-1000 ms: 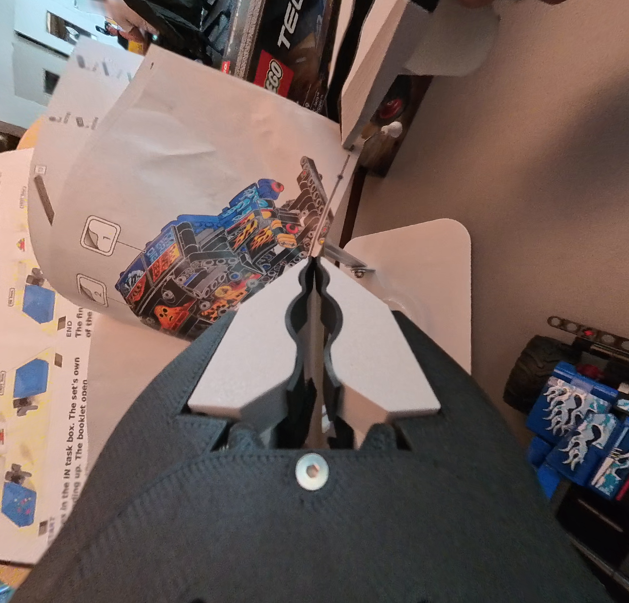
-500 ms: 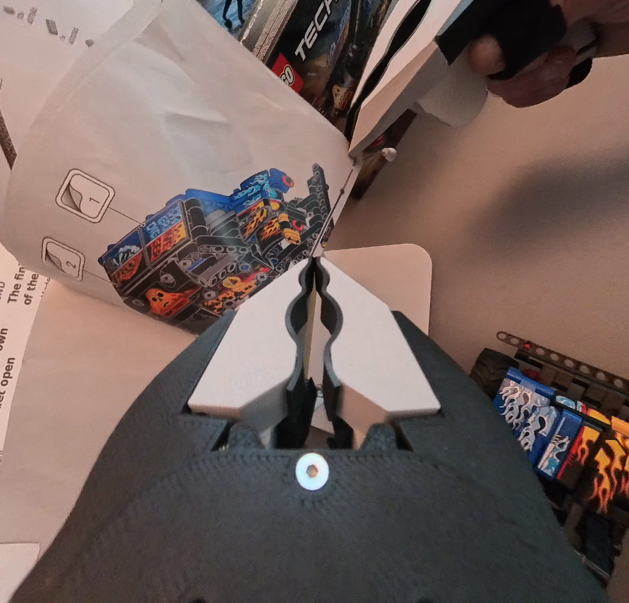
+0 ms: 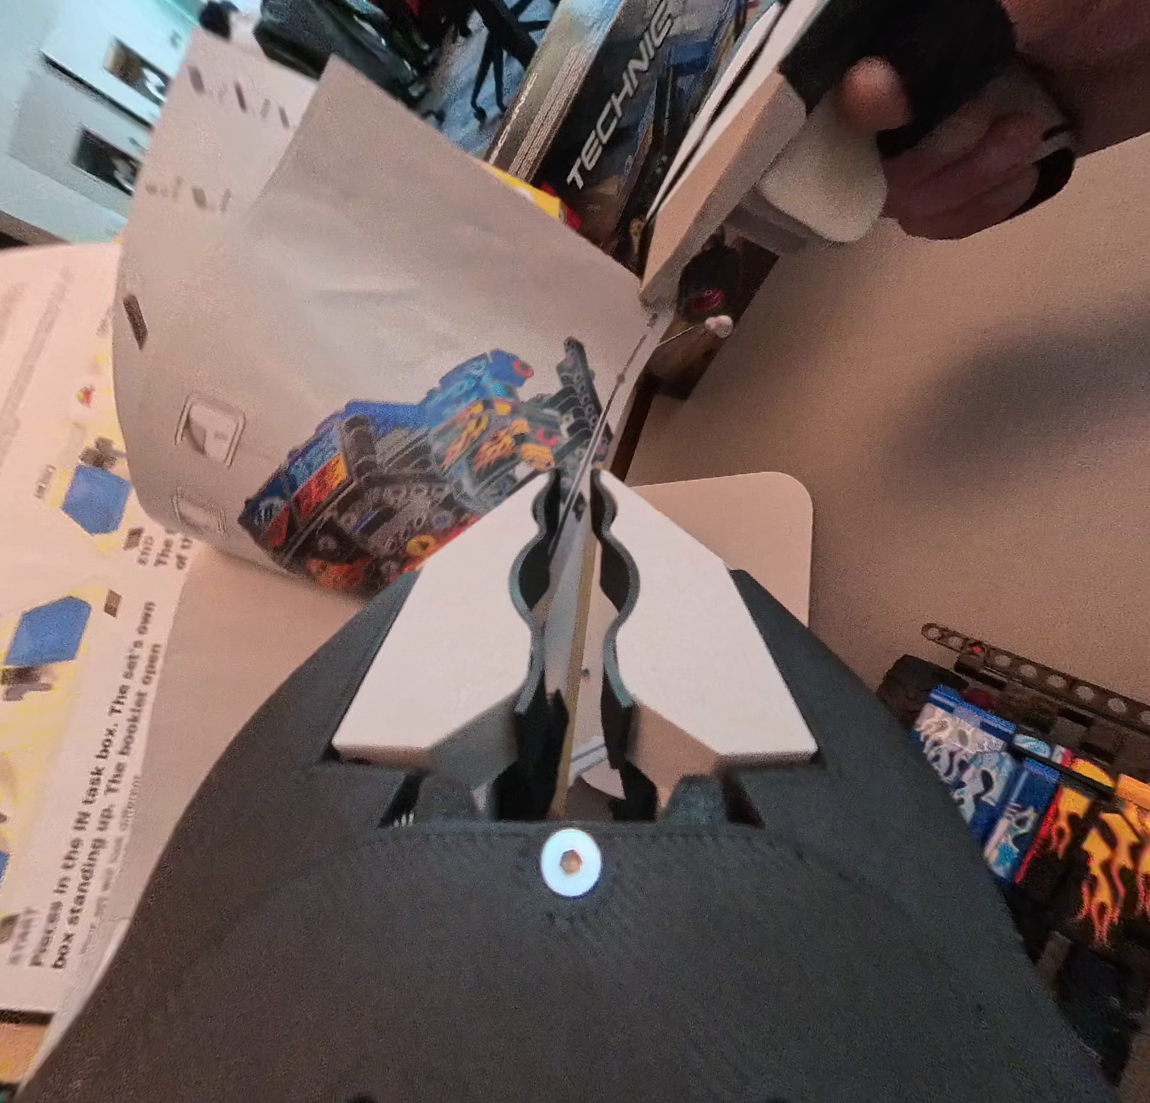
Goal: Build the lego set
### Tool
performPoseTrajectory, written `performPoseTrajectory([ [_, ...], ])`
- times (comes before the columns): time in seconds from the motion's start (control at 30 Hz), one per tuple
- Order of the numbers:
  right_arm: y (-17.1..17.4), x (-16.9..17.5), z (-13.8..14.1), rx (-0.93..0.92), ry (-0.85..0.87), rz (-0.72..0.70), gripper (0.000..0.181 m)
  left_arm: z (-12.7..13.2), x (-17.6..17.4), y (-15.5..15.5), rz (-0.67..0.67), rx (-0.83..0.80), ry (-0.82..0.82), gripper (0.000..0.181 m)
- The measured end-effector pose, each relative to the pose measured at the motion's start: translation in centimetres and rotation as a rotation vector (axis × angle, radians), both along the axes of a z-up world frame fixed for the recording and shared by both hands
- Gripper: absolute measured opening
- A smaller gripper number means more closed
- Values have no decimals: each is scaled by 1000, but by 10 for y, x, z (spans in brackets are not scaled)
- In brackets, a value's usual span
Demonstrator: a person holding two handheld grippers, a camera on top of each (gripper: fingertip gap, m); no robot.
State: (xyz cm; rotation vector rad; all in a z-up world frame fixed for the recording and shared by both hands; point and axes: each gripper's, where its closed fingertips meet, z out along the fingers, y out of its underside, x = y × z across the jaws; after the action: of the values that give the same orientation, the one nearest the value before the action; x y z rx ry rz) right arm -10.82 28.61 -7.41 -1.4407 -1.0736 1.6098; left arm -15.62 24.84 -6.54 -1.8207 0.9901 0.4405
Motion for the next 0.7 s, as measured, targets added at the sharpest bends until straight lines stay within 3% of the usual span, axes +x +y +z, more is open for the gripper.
performPoseTrajectory([
  [0.1,-9,3,10,-36,55,64,0,6,21,-2,-30,86,126,28],
  [0.3,-29,5,26,-65,130,170,0,12,49,5,-39,147,184,31],
  [0.47,-35,9,36,-86,166,209,0,15,43,9,-9,206,284,21],
  [0.7,-37,12,40,-98,183,229,0,14,47,4,-57,185,260,6],
])
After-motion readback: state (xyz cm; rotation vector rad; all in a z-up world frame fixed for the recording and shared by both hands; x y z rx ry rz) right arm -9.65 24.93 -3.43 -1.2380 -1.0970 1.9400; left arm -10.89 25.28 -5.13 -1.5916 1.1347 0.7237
